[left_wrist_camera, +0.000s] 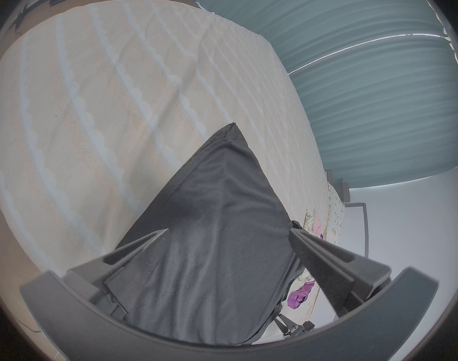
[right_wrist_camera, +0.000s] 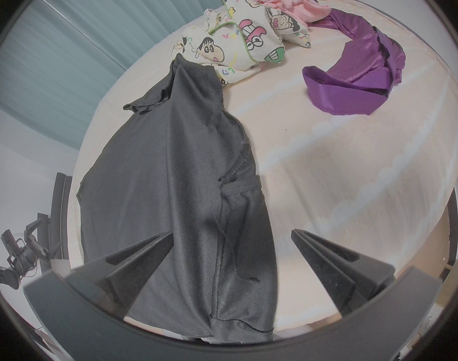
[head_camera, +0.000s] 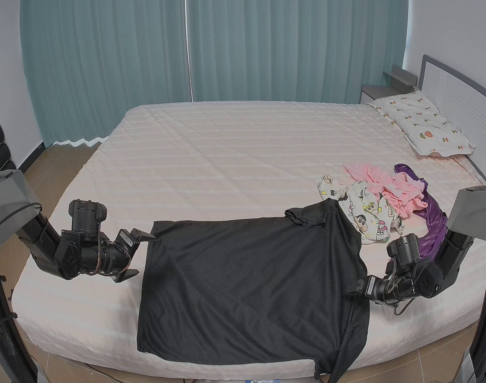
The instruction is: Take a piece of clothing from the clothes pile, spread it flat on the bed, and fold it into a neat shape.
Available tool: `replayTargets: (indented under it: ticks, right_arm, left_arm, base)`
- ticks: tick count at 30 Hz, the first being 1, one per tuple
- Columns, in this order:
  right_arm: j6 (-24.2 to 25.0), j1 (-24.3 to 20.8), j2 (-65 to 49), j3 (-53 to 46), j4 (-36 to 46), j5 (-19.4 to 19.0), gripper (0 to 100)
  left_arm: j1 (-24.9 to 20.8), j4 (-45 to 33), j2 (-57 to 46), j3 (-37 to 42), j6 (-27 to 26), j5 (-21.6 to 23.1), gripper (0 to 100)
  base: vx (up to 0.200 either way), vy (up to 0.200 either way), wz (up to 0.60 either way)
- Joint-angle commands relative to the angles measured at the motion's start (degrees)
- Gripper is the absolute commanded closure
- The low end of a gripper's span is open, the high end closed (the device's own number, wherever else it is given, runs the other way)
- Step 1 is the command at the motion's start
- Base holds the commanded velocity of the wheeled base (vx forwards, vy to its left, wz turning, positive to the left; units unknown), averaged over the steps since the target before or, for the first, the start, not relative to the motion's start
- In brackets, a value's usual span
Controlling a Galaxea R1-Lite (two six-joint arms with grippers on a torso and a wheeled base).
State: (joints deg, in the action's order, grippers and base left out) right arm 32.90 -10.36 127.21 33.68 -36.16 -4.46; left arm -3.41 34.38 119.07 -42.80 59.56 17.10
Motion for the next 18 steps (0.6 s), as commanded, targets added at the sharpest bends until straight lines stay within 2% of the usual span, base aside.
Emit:
replayTargets:
  ticks: [1, 6, 13, 18]
  right_arm:
    - [-0.6, -1.0, 1.9, -0.3, 0.0, 0.4, 100]
    - [-3.0, -0.1, 1.0, -1.4, 0.6, 0.9, 100]
    - [-6.6, 3.9, -1.3, -5.8, 0.1, 1.6, 100]
    - [-7.7, 4.9, -1.3, -6.8, 0.0, 1.6, 100]
  left_arm:
    - [0.1, 0.0, 0.1, 0.0, 0.0, -0.1, 0]
    - [0.3, 0.0, 0.1, 0.0, 0.0, -0.1, 0]
    - [0.2, 0.0, 0.1, -0.1, 0.0, -0.1, 0]
    - [0.2, 0.0, 0.1, -0.1, 0.1, -0.1, 0]
  base:
    - [0.0, 0.0, 0.0]
    - [0.0, 0.0, 0.0]
    - [0.0, 0.0, 0.0]
    - [0.0, 0.0, 0.0]
